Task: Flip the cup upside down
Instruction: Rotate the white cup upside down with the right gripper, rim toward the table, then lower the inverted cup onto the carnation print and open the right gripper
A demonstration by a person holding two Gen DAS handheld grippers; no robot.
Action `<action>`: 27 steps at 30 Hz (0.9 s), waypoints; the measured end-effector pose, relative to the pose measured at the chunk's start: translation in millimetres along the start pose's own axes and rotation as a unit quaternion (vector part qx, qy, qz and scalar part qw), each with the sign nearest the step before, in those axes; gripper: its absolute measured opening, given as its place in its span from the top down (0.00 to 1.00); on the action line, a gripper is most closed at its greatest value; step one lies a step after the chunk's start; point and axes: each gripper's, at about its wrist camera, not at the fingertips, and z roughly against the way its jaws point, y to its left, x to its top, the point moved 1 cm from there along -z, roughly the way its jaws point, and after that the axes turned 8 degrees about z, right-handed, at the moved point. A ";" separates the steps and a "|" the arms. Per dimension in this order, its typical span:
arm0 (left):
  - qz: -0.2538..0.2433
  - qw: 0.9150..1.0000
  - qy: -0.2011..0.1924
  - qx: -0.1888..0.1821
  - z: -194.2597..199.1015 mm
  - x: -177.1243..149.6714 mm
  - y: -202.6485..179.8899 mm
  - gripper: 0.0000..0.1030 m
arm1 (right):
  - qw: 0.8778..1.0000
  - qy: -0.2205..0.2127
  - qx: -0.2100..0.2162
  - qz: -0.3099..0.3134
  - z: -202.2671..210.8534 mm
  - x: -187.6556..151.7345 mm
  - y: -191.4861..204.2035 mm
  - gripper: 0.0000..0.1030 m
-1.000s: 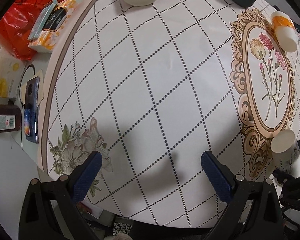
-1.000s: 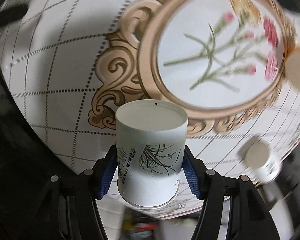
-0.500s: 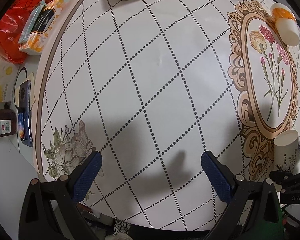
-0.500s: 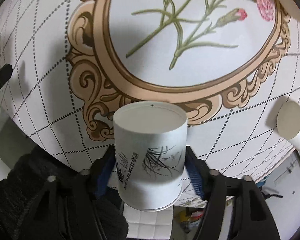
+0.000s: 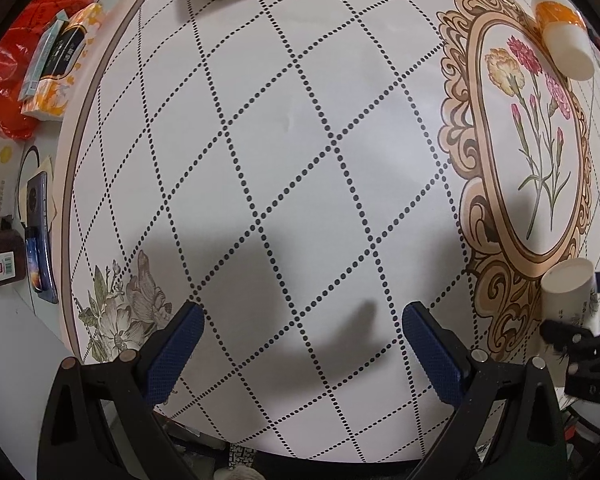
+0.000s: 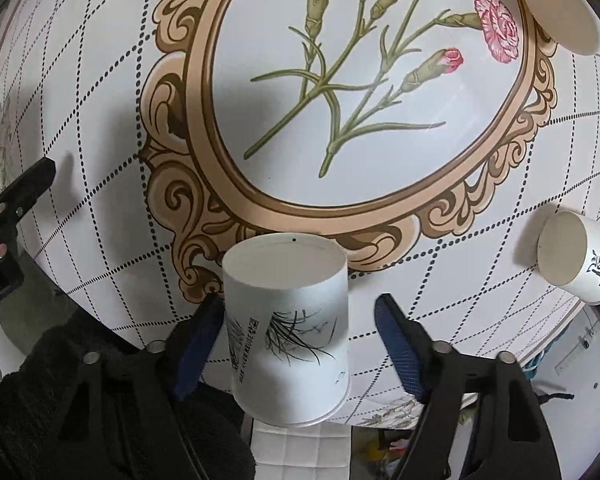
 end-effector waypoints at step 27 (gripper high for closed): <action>0.009 1.000 0.011 -0.003 11.5 -1.8 23.2 0.01 | 0.947 -0.307 0.000 -0.091 74.1 -66.2 49.2 0.40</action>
